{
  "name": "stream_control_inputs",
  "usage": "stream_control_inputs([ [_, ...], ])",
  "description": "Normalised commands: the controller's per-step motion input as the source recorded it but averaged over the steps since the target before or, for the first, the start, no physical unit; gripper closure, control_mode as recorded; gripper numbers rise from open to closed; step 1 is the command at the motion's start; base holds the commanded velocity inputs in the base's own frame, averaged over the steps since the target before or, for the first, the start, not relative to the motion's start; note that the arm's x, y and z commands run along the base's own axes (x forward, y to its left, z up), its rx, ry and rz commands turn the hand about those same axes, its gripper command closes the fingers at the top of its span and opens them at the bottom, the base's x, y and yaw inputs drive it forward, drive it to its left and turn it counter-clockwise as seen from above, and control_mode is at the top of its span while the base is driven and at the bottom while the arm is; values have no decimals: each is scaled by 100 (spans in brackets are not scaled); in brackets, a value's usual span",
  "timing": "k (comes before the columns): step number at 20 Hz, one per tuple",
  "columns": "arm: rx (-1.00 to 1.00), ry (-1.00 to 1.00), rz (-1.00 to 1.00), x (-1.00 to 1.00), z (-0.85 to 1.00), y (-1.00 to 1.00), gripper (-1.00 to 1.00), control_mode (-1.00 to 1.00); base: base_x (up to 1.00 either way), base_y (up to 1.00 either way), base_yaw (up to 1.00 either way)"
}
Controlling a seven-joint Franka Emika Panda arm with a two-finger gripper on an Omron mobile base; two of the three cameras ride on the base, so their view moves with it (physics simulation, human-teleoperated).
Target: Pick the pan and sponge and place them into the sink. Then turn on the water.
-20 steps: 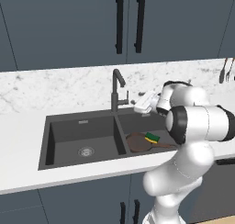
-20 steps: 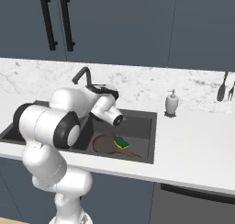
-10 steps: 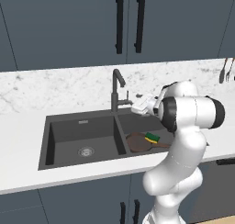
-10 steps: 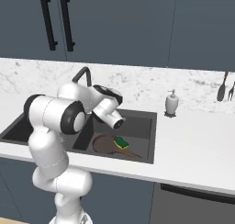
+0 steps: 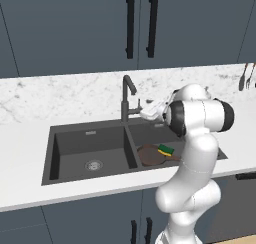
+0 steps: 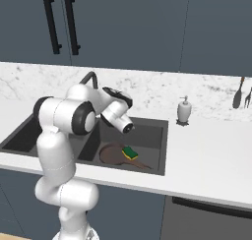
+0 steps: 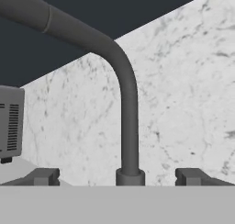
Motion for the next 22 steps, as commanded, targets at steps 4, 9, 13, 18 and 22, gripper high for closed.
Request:
stream_control_inputs([
  [4,-1,0,0,36,-3,0,-100,-100,0,0,0],
  [9,0,0,-1,26,-15,0,-100,-100,0,0,0],
  [13,0,0,-2,29,-23,0,-100,-100,0,0,0],
  [18,-1,0,-3,35,-16,0,-100,-100,0,0,0],
  [22,0,0,-2,34,-15,0,-100,-100,0,0,0],
])
